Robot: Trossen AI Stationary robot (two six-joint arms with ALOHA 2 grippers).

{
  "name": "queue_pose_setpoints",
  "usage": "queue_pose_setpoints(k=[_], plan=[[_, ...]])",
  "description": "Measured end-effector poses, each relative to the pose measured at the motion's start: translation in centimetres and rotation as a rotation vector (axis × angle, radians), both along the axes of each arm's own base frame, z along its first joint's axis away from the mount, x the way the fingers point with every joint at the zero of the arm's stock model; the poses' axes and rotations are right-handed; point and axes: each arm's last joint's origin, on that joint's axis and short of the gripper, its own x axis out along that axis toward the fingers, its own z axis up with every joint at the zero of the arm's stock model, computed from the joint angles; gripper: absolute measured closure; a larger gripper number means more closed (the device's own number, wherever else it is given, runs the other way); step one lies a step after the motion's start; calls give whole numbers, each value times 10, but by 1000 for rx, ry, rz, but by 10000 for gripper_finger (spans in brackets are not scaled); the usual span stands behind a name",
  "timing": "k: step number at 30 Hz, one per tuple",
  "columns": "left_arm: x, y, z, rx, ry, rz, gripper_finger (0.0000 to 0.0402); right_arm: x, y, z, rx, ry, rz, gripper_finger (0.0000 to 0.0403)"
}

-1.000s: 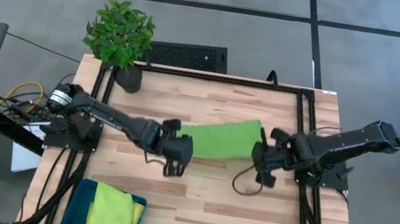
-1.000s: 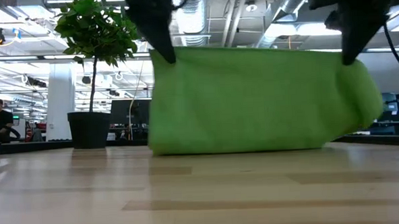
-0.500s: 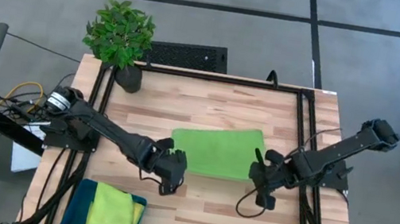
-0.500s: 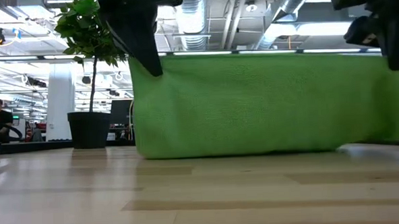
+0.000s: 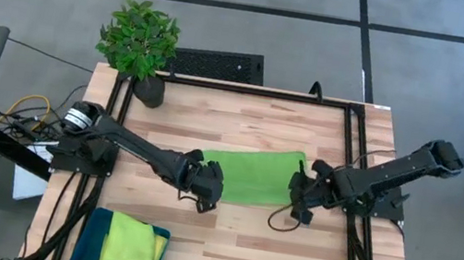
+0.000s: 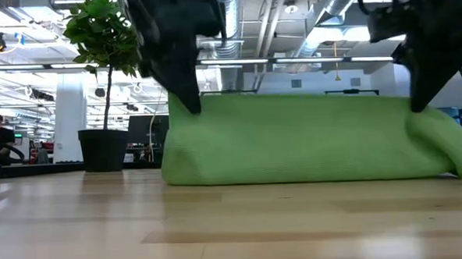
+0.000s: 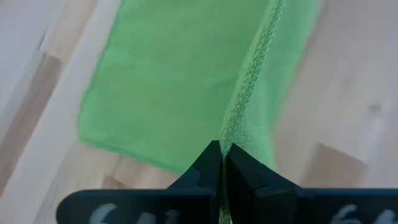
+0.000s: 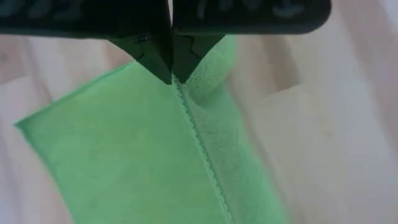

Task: Fold microfiber towels
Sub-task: Fold the green microfiber towel

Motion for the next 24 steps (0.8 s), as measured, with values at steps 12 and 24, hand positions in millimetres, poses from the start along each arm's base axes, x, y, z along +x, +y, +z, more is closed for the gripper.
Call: queue_pose_setpoints(k=[12,24], plan=[[10,39,-14,90,42,118,401,12,-52,1,-163,29,-34,392],[10,68,-14,92,71,208,401,23,-92,4,-234,-23,-63,392]])
